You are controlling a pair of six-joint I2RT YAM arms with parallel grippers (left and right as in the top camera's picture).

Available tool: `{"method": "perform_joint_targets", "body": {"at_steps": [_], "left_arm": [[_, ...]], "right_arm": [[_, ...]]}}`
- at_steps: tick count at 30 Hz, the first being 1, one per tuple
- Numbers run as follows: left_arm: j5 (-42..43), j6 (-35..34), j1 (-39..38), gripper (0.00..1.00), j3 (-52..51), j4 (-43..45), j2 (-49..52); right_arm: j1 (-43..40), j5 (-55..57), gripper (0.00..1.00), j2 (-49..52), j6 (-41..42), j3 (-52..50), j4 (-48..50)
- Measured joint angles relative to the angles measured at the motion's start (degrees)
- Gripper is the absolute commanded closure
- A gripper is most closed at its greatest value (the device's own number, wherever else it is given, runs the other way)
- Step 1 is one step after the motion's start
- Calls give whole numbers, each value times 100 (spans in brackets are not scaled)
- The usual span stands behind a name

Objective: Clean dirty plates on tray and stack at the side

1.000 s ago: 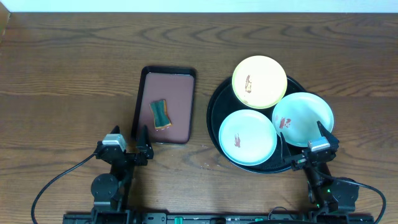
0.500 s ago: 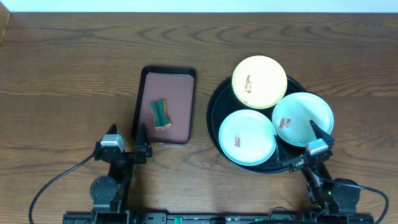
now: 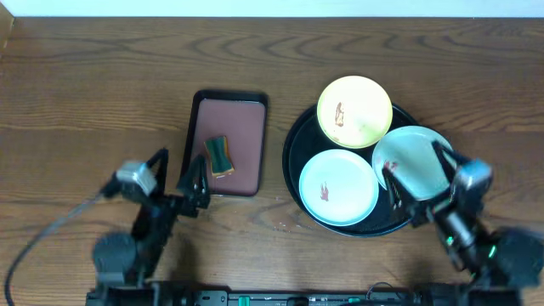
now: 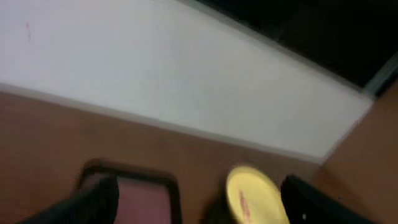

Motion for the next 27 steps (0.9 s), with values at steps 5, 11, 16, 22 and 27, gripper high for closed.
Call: {"method": "perform_joint_targets", "body": {"at_steps": [5,11,16,22,27], "left_arm": [[293,-11,0,16,1832,-2142,1812],[409,133,0,16,3032,-3370,3670],[411,181,-7,16,3062,-3635,4881],[136,284,-197,21,3064,-3591,6153],[-540,321,-649,46,3064,-3259,7154]], "right_arm": [[0,-560,1,2253,81,2074,-2151],[0,-800,1,4275,59,3414,-3265],[0,-1182,13,5069,212,3526,-3346],[192,-1349,25,5449,-127,3536,-3969],[699,-1058,28,5466,-404,3536,-4299]]}}
